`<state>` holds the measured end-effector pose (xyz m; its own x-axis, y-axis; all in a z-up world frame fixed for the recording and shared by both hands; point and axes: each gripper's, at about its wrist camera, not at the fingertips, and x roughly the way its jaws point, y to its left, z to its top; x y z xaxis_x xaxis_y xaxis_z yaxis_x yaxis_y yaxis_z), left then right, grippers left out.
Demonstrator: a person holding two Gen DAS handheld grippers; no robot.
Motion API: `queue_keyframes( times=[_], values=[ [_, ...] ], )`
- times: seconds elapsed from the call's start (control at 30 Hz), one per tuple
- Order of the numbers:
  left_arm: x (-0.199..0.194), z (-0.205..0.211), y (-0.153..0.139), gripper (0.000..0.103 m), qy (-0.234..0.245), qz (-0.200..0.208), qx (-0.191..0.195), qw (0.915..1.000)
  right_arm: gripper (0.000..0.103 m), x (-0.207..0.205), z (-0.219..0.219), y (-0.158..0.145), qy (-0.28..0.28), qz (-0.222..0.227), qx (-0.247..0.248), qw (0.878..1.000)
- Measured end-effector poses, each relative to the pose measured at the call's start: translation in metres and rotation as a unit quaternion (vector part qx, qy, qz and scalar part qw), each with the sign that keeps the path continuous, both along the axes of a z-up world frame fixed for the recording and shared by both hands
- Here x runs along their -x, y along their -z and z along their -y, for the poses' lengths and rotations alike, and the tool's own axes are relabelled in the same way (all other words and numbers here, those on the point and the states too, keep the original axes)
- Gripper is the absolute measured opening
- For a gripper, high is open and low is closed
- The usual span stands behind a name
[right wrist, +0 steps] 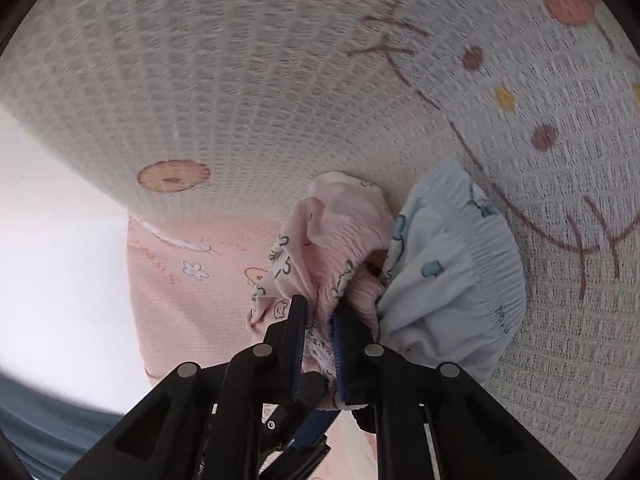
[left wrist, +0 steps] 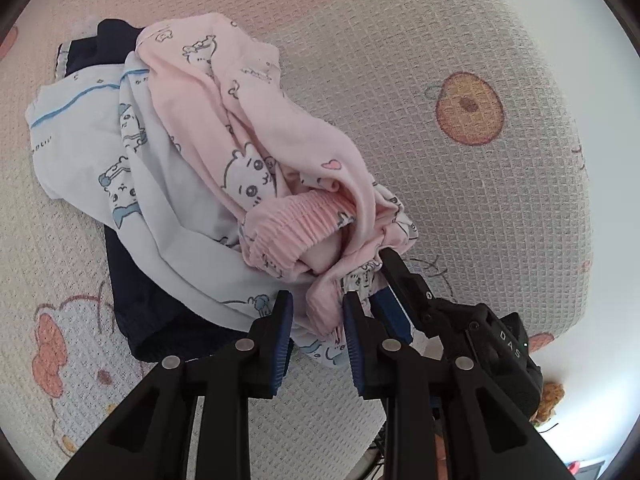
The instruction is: Fold clothes
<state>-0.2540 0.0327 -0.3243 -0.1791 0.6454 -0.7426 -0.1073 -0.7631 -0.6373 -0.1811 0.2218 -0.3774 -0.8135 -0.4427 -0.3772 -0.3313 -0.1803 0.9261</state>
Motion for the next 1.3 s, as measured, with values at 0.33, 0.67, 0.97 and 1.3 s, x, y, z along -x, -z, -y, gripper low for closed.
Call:
queue_keyframes(
  times=[0.33,0.67,0.97,1.3],
  values=[
    [0.003,0.017,-0.026,0.054,-0.038,-0.018,-0.057,0.9975,0.011,-0.008,0.025,-0.029,-0.086,-0.051,-0.131,0.986],
    [0.005,0.050,-0.018,0.054,-0.061,-0.015,-0.106,0.9923,0.011,-0.015,0.044,-0.021,-0.164,-0.077,-0.114,0.977],
    [0.015,0.034,-0.010,0.054,-0.025,-0.033,-0.056,0.9976,0.011,-0.006,0.078,-0.019,-0.227,-0.068,-0.109,0.965],
    [0.016,0.026,0.008,0.027,-0.024,-0.023,-0.001,0.9995,0.011,-0.005,0.094,-0.024,-0.263,-0.033,-0.172,0.949]
  ],
)
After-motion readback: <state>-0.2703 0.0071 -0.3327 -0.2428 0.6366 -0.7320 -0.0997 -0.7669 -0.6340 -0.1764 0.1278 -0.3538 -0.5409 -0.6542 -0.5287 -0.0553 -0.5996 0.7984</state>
